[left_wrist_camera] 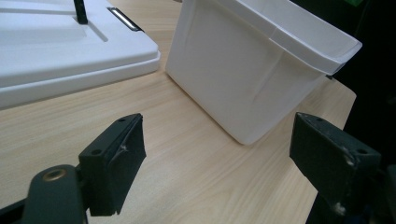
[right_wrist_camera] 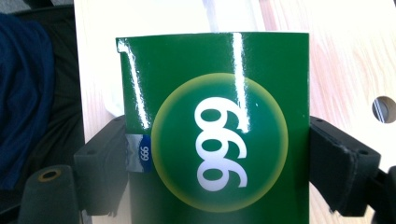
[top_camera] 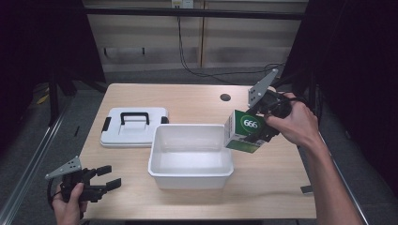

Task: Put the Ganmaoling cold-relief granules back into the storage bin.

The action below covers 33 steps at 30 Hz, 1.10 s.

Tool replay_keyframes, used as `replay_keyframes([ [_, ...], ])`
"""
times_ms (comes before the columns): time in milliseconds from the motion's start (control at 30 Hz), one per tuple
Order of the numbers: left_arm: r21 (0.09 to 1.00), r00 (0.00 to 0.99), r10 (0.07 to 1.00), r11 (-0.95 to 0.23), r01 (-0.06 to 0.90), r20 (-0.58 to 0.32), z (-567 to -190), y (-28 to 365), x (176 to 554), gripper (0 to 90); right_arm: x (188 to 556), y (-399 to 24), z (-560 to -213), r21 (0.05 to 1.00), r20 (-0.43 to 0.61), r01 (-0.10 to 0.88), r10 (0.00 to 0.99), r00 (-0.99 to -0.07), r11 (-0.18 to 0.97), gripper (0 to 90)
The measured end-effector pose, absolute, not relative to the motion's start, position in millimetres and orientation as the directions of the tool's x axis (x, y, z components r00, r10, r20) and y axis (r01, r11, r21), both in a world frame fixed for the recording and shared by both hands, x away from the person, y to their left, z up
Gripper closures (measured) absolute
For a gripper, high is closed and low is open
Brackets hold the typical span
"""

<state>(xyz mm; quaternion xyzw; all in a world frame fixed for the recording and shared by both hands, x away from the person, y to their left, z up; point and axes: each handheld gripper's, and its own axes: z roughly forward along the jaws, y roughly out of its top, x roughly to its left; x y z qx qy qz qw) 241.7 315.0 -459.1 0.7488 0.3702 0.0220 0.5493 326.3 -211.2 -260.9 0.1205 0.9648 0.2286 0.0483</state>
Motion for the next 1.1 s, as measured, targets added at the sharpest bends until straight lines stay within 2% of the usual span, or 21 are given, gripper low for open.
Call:
replay_keyframes([
  [767,0.840,0.725,0.577,-0.117,0.530,-0.377,-459,315,241,18.2,337,-161,-259,0.470,-0.051,0.165,0.214,-0.976,0.867,16.2],
  [1100,0.842,0.725,0.576,-0.114,0.528,-0.377,-458,316,241,18.2,344,-137,-276,0.403,-0.041,0.147,0.178,-0.983,0.903,16.2],
])
